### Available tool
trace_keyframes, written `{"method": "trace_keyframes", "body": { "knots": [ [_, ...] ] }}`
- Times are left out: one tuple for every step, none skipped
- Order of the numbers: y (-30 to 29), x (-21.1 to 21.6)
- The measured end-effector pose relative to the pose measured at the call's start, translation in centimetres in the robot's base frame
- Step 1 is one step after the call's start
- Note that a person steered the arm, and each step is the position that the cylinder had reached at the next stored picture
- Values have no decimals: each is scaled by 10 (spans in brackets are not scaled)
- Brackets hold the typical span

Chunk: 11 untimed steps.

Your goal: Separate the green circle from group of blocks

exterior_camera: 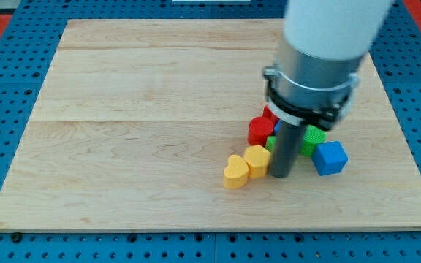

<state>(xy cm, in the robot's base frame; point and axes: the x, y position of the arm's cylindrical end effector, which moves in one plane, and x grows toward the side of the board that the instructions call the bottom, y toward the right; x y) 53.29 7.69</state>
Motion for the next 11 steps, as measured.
{"method": "trace_keyframes", "body": {
  "knots": [
    [-27,-1],
    [-28,7],
    [-27,7],
    [-12,11],
    [17,12],
    [33,9],
    [44,-8],
    [46,-45],
    [32,-74],
    [18,-97],
    [9,-99]
  ]
}}
